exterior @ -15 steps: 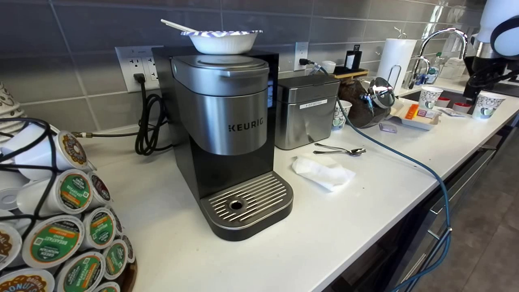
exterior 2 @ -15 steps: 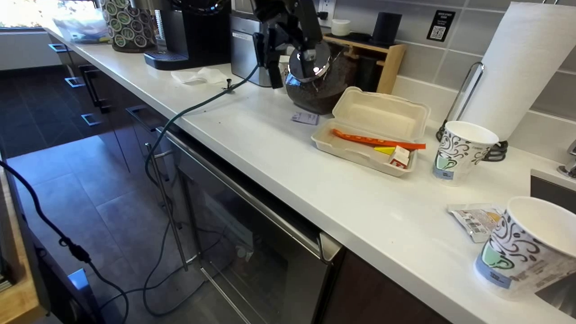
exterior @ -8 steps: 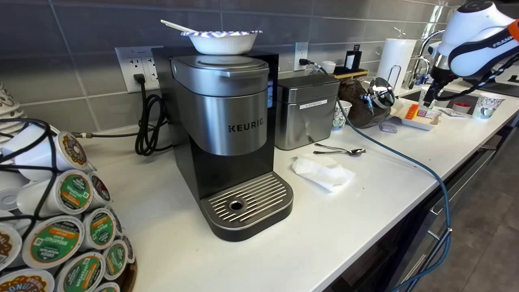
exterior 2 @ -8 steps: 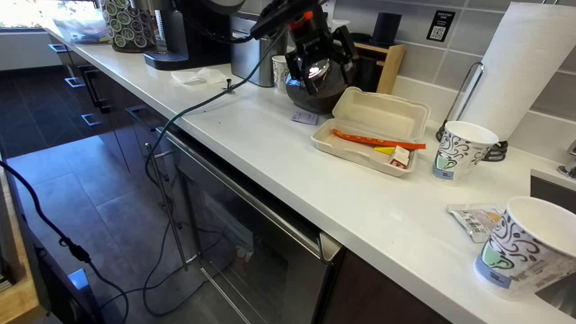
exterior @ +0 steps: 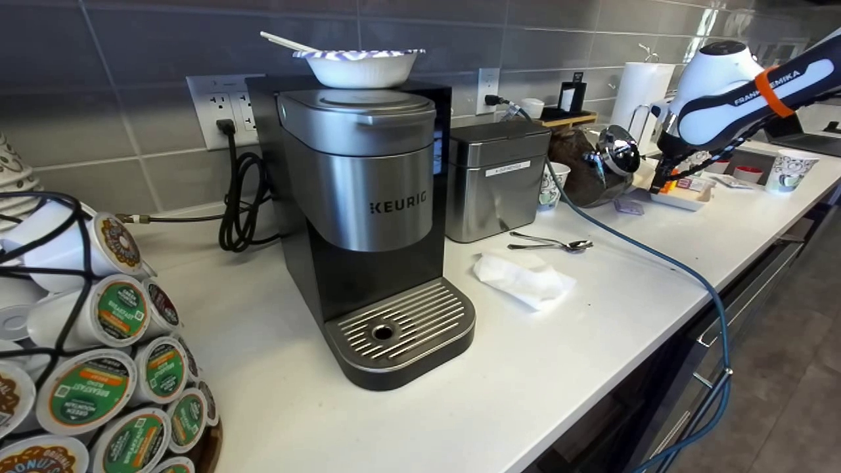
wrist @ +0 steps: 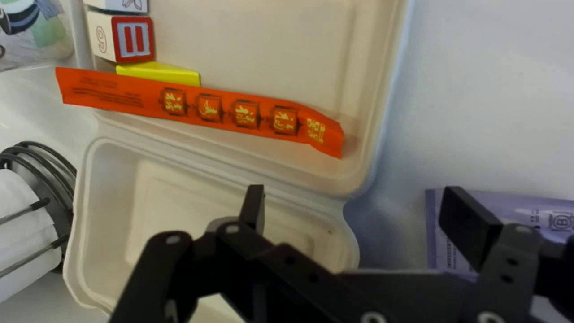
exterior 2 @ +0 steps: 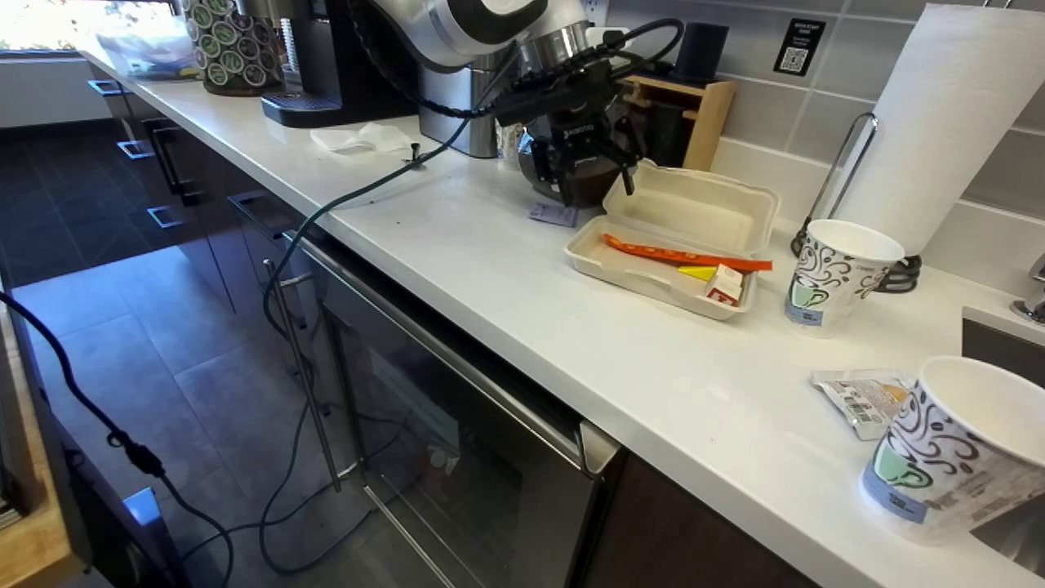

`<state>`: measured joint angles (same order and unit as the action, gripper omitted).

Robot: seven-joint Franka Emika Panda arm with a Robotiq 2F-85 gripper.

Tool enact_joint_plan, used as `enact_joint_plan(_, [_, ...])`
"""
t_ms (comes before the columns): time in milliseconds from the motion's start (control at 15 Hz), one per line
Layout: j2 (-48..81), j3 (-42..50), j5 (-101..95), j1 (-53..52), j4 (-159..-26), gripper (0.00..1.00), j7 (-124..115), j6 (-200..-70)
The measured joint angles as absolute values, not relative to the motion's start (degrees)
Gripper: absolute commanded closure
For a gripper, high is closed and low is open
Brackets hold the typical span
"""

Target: Move the Foam food container to the left

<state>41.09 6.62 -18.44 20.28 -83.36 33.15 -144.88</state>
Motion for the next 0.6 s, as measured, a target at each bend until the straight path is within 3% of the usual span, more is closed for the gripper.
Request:
enact_joint_plan(333, [46.07, 7.5, -18.56, 20.31, -78.05, 0.0, 34.23, -144.88])
enact_joint_plan(467, [47.41, 8.3, -18.82, 19.9, -76.14, 0.12, 34.14, -144.88])
enact_joint_plan(533, [48.01, 8.81, -18.93, 19.7, -75.18, 0.34, 34.04, -144.89])
enact_joint_plan(600, [48.55, 9.28, -18.98, 19.53, -74.32, 0.36, 33.94, -144.89])
